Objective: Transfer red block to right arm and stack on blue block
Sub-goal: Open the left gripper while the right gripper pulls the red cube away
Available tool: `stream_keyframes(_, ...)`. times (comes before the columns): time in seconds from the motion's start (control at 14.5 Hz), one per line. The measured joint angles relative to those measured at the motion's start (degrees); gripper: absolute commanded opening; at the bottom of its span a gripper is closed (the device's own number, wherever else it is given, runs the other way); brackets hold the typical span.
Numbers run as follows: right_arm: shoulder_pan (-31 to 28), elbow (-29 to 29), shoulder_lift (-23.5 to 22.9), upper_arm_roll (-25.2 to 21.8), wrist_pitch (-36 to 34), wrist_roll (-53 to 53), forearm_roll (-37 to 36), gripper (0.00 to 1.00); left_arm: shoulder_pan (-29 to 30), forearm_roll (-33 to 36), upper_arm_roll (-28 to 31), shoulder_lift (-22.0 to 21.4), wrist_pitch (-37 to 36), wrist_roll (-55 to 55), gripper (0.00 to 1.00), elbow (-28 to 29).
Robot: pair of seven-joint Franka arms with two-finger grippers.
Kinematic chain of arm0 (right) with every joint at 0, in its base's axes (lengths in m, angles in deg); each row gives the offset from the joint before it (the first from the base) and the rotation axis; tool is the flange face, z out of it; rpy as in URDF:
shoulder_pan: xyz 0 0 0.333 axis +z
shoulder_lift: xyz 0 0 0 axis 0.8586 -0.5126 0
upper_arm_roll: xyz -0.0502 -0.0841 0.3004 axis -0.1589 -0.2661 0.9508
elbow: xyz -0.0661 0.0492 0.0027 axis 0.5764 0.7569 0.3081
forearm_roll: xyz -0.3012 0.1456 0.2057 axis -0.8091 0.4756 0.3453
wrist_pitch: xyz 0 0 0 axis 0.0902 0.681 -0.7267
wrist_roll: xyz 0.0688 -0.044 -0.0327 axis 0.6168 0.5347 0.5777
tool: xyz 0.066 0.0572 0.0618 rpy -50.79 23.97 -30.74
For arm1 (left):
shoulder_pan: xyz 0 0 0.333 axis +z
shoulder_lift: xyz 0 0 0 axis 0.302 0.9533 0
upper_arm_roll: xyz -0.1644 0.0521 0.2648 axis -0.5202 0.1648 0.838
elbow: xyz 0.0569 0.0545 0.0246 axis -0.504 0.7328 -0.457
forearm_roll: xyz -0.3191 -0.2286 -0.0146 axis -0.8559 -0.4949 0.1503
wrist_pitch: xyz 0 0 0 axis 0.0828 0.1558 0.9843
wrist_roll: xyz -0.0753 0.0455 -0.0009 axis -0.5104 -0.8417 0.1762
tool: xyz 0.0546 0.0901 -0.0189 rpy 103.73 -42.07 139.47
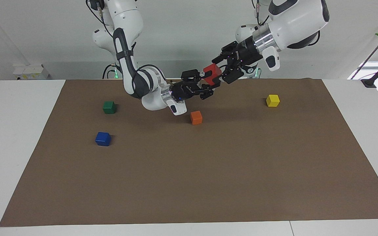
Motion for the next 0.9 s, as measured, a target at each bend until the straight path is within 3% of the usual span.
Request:
stream_keyframes(0.28,-6.06,0.01,0.74,-0.15,0.11,5.00,-8.60,0.00,0.00,0.45,0.02,-0.47,0.09,0.00,1.00,-0.01)
stream_keyframes(0.62,-16.36,0.04,6.73,-0.32,1.90,15.35,-26.23,0.00,0.00,2.99,0.01,-0.63,0.09,-0.04,1.00,-0.01)
stream_keyframes(0.9,-22.69,-0.03,12.22,-0.42,3.28,22.50,-38.89,0.00,-0.03,13.43,-0.02,-0.68,0.57,-0.99,1.00,0.02)
